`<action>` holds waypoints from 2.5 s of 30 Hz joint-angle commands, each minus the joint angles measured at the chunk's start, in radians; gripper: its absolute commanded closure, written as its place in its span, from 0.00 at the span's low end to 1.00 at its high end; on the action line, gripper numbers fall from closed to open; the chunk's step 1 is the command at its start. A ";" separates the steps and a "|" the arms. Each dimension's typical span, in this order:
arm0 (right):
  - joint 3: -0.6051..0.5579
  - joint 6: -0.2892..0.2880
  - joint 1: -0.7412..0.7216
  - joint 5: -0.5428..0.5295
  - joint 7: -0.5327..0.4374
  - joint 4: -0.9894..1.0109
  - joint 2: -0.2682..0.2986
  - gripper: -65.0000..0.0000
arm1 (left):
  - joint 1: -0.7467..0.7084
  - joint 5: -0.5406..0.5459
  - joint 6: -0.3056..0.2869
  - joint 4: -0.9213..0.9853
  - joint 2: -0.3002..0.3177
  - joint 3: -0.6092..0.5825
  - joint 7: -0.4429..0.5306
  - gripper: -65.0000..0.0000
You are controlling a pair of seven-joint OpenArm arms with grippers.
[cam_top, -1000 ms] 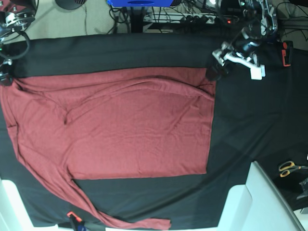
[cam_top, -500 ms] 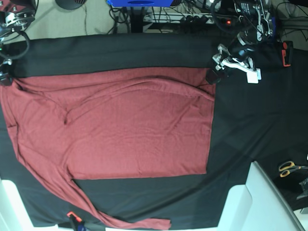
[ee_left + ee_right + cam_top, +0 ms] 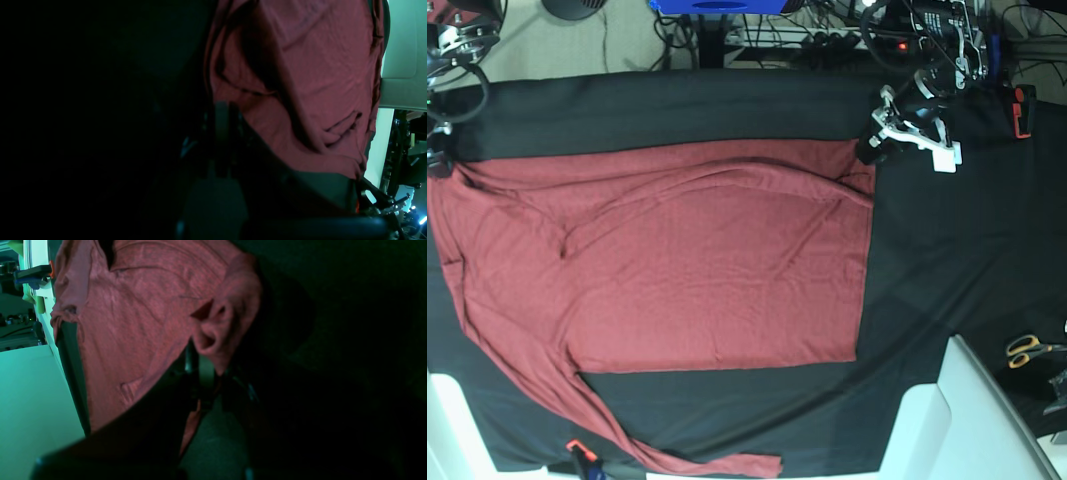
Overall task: Fold the T-shirt properly
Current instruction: 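Grasp the hem corner with the left gripper and drag it outward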
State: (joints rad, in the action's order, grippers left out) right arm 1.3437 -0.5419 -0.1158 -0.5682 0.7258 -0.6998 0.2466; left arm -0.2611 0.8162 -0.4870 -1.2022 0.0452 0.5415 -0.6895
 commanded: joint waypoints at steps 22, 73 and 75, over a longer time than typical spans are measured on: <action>0.000 -0.010 -0.009 -0.017 0.183 -0.269 0.021 1.00 | -0.129 0.015 -0.003 -0.241 0.045 0.013 -0.138 1.00; 0.001 -0.008 0.156 -0.014 0.213 -0.363 -0.026 1.00 | -0.257 0.007 -0.005 -0.290 0.078 0.012 -0.132 1.00; 0.001 -0.008 0.156 -0.014 0.211 -0.363 -0.026 1.00 | -0.257 0.007 -0.005 -0.290 0.078 0.012 -0.132 1.00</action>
State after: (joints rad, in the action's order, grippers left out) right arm 1.3418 -0.5468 0.0429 -0.5686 0.9565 -1.0470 0.1955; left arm -0.5125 0.8120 -0.4866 -1.4788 0.1139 0.5480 -0.8341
